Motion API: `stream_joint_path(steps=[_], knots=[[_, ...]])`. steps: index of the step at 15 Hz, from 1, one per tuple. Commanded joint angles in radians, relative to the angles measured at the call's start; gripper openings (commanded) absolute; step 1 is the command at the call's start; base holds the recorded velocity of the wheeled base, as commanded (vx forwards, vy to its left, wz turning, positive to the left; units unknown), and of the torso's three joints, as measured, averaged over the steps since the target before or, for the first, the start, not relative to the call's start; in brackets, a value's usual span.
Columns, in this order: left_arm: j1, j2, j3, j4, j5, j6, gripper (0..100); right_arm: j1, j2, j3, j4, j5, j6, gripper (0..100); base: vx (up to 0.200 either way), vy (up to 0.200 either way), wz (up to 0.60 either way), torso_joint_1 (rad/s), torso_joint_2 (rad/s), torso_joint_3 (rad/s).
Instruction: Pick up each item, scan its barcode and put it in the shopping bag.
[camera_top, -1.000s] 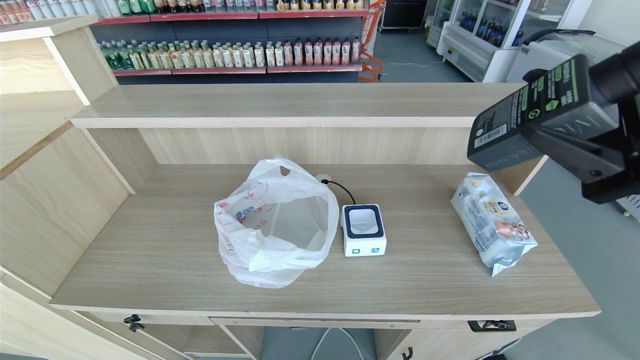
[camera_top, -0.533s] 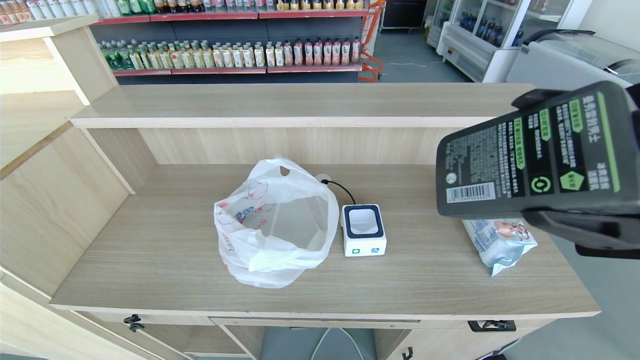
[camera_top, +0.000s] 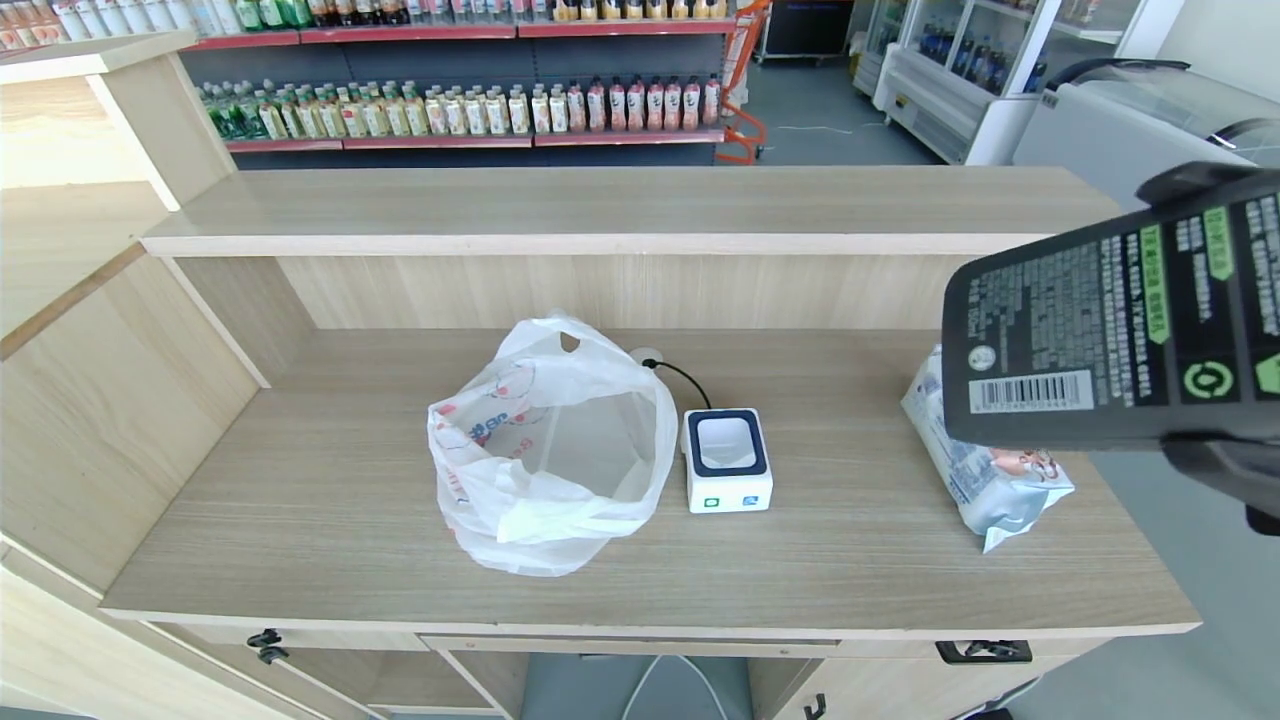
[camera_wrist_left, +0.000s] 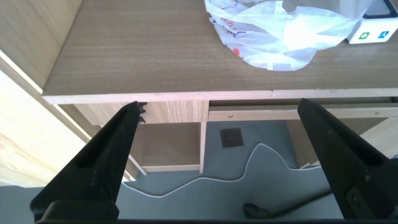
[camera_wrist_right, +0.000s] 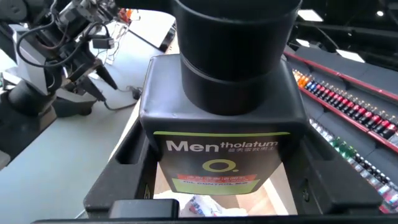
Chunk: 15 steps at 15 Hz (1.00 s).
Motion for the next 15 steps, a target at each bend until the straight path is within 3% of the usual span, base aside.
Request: stream_joint_path(steps=[1,7,10,15], knots=[[0.000,0.001,0.000,0.000,0.000,0.000,100,0.085,-0.020,0.049,0.000,-0.002,-0.019,0,0.000,0.000,0.00,0.000,0.00,0.000],[0.000,0.001,0.000,0.000,0.000,0.000,100,0.136,0.140,-0.042,0.000,-0.004,-0.071,0,0.000,0.000,0.00,0.000,0.00,0.000],[0.000,0.001,0.000,0.000,0.000,0.000,100,0.234,0.134,-0.032,0.000,-0.002,-0.105,0,0.000,0.000,0.00,0.000,0.00,0.000],[0.000,0.001,0.000,0.000,0.000,0.000,100,0.236,0.118,-0.037,0.024,-0.001,-0.152,0,0.000,0.000,0.00,0.000,0.00,0.000]])
